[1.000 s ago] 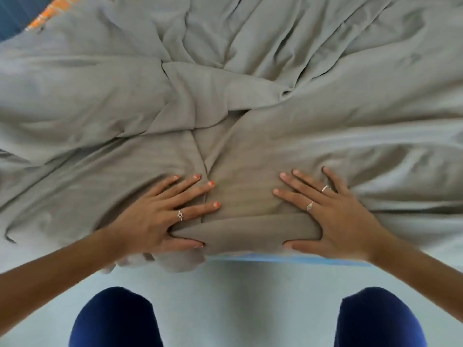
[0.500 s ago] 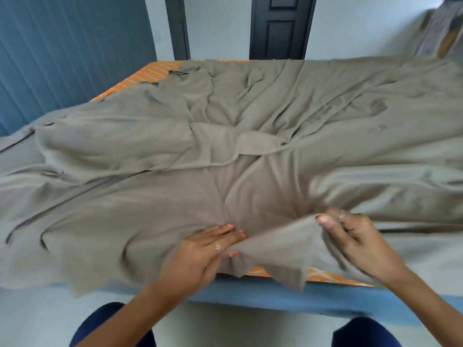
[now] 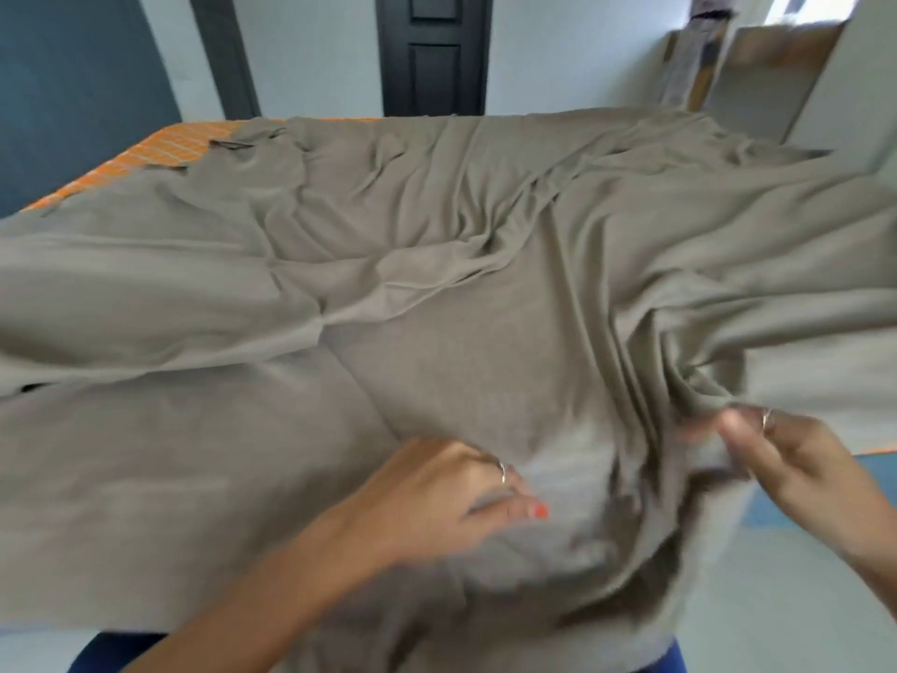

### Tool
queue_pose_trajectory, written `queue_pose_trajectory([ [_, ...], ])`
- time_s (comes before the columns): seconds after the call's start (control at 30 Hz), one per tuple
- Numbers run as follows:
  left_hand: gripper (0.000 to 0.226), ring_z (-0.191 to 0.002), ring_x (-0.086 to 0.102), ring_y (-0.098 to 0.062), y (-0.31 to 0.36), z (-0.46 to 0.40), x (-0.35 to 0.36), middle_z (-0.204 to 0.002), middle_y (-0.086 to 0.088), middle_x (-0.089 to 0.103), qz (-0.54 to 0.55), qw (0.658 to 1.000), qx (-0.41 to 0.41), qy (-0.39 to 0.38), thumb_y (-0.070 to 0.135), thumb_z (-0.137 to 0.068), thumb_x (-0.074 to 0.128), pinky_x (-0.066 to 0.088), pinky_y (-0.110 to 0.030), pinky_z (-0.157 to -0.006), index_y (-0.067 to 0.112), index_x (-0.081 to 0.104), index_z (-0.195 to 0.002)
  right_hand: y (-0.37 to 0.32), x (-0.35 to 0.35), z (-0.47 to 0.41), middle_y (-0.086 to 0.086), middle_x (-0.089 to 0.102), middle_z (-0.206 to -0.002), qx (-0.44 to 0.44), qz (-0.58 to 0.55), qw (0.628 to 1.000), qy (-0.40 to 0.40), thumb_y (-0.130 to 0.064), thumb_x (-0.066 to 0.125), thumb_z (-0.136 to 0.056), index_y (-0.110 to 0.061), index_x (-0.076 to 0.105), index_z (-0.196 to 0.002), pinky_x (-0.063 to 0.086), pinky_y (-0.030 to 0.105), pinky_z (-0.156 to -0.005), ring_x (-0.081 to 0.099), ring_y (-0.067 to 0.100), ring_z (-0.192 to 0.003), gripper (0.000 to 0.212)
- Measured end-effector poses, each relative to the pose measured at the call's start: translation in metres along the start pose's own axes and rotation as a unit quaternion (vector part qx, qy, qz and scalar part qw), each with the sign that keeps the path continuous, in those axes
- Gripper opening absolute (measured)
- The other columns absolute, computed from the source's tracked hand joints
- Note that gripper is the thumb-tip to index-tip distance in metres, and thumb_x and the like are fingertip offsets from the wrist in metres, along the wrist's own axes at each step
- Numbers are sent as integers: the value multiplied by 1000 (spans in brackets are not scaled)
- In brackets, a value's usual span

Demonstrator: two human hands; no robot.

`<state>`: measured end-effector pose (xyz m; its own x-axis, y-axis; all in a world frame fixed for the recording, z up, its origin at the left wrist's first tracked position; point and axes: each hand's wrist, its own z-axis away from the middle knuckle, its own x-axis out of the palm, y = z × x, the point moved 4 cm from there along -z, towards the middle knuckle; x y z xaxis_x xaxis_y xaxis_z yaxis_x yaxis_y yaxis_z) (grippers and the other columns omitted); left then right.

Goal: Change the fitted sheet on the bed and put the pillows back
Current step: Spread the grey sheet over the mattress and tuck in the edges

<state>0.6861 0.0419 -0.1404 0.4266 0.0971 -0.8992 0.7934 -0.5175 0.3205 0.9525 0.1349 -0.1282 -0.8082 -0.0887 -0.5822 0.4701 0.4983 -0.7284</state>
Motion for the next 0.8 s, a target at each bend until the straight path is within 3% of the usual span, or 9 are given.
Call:
queue_pose_trajectory([
  [0.07, 56, -97, 64, -12, 1, -27, -1, -100, 6, 72, -15, 1000, -5, 23, 63, -90, 29, 51, -31, -75, 27, 70, -102, 21, -25, -10, -15, 71, -80, 31, 84, 990, 107, -69, 43, -84, -28, 67, -81, 41, 5, -73, 64, -4, -83, 48],
  [0.17, 51, -101, 64, -17, 15, -69, 7, -104, 4, 72, -40, 999, 1, 30, 60, -91, 34, 49, -32, -78, 27, 69, -105, 67, -64, -16, 16, 70, -96, 158, 174, 942, 241, -47, 53, -91, -9, 66, -92, 45, 31, -79, 66, 32, -96, 40],
  [0.27, 39, -107, 61, -19, 32, -110, 27, -112, 6, 69, -92, 995, 0, 40, 56, -93, 46, 45, -30, -81, 29, 65, -116, 97, -80, -18, 32, 62, -104, 315, 187, 894, 259, -57, 46, -93, 6, 64, -91, 44, 45, -85, 57, 45, -105, 65],
  [0.37, 54, -112, 60, -23, 39, -138, 60, -119, 3, 66, -133, 991, 7, 33, 60, -86, 54, 48, -35, -87, 25, 59, -126, 108, -75, -24, 29, 57, -122, 397, 171, 866, 251, -72, 45, -84, 6, 56, -117, 42, 46, -95, 53, 42, -117, 85],
  [0.47, 57, -112, 63, -26, 35, -150, 92, -122, -6, 65, -204, 977, 36, 42, 54, -74, 71, 52, -36, -87, 19, 66, -120, 115, -67, -37, 29, 52, -129, 400, 175, 864, 250, -48, 49, -94, 5, 46, -125, 40, 46, -97, 49, 43, -122, 62],
  [0.57, 41, -107, 64, -23, 28, -151, 107, -118, -3, 68, -250, 961, 53, 104, 45, -85, 52, 53, -33, -83, 21, 69, -115, 119, -66, -39, 33, 51, -126, 389, 196, 865, 249, -16, 37, -97, 4, 46, -122, 39, 46, -94, 48, 46, -119, 34],
  [0.7, 42, -101, 66, -23, 35, -155, 108, -111, -1, 71, -291, 946, 76, 122, 35, -92, 37, 49, -32, -85, 18, 70, -111, 122, -79, -30, 40, 52, -115, 326, 217, 884, 255, 1, 40, -88, 9, 45, -113, 40, 48, -87, 50, 52, -109, 27],
  [0.8, 36, -93, 69, -16, 56, -156, 100, -95, 2, 73, -251, 946, 122, 163, 28, -90, 39, 37, -37, -93, 17, 73, -92, 125, -103, -10, 44, 51, -111, 303, 257, 880, 261, 3, 41, -85, 10, 45, -113, 41, 54, -87, 50, 56, -105, 29],
])
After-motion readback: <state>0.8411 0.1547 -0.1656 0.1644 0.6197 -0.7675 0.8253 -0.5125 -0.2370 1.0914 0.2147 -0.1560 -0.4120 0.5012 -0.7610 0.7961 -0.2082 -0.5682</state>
